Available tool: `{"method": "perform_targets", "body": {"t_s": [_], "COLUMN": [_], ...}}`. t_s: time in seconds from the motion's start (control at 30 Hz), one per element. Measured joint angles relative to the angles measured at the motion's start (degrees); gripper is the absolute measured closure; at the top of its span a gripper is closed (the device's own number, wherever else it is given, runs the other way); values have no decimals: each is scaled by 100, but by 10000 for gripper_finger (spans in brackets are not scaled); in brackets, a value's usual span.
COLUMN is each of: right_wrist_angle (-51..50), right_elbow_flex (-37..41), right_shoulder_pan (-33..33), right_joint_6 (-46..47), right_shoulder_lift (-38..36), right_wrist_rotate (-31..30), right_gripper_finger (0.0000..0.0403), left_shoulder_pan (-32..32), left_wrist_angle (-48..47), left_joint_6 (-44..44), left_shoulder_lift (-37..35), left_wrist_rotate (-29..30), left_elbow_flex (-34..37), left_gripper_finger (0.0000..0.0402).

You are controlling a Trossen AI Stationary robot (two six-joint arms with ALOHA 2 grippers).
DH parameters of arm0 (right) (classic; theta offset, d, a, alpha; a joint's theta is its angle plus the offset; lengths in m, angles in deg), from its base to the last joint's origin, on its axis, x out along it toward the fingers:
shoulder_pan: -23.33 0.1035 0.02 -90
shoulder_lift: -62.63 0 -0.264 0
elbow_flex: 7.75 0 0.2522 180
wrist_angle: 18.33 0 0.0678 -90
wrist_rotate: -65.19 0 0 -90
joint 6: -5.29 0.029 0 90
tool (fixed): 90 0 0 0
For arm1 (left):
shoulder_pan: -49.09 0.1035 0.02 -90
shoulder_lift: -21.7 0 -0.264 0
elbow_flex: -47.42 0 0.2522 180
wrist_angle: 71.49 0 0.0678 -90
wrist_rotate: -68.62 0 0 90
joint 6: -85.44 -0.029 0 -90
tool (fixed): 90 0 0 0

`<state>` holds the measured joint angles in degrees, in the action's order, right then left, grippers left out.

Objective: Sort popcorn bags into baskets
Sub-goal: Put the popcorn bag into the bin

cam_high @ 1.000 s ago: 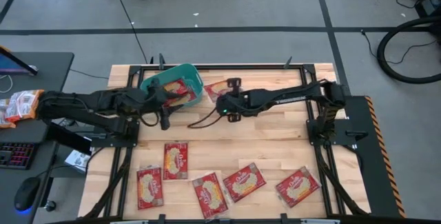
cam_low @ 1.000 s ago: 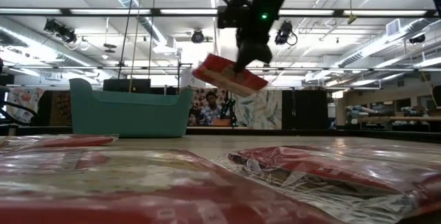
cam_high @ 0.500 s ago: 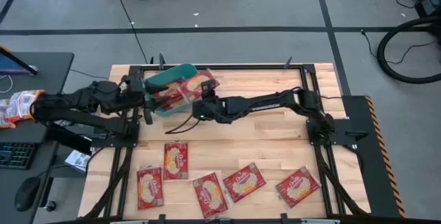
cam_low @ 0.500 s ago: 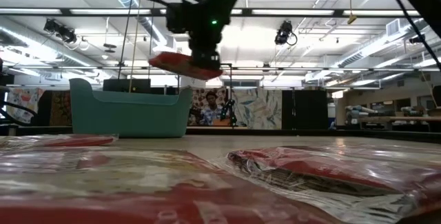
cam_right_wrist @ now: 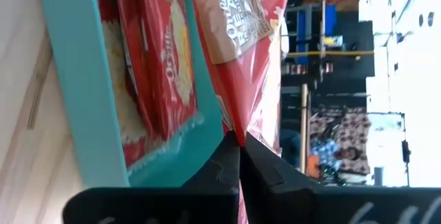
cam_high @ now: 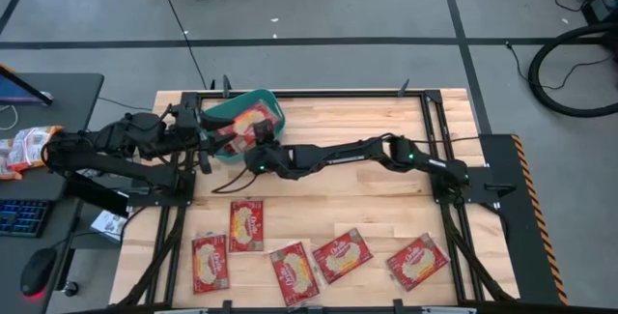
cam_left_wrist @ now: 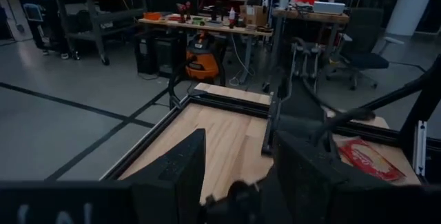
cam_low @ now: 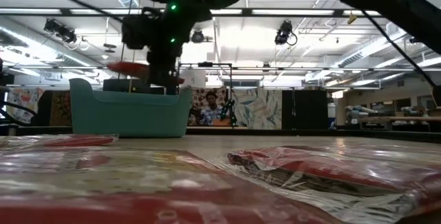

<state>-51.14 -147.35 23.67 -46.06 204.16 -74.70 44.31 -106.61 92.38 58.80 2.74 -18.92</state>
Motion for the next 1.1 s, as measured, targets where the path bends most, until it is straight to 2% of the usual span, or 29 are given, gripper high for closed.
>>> {"method": "perform_targets", "body": {"t_s": [0.23,0.33,0.43,0.6,0.77,0.9,1.1], "right_wrist_angle": [164,343,365,5,-229,-383,-1040], "right_elbow_flex": [-803,-906,-897,-899,-899,-907,-907], "right_shoulder_pan": [-105,-176,-255,-337,-277,-107,183], "right_joint_6": [-136,-148,-156,139,413,383,841], "right_shoulder_lift": [680,857,846,837,813,748,321], "right_wrist_rotate": [223,362,558,807,584,365,426], "right_gripper_finger": [398,390,364,298,245,230,230], "left_shoulder_pan": [0,0,1,-1,0,1,1], "left_wrist_angle": [2,2,3,7,9,-23,-357], "left_joint_6": [12,27,35,37,39,39,175], "left_shoulder_lift": [0,4,13,60,128,200,301], "left_wrist_rotate": [0,0,1,2,2,2,2], "left_elbow_flex": [0,2,2,7,7,7,7], "left_gripper_finger": [230,230,230,230,230,230,230]}}
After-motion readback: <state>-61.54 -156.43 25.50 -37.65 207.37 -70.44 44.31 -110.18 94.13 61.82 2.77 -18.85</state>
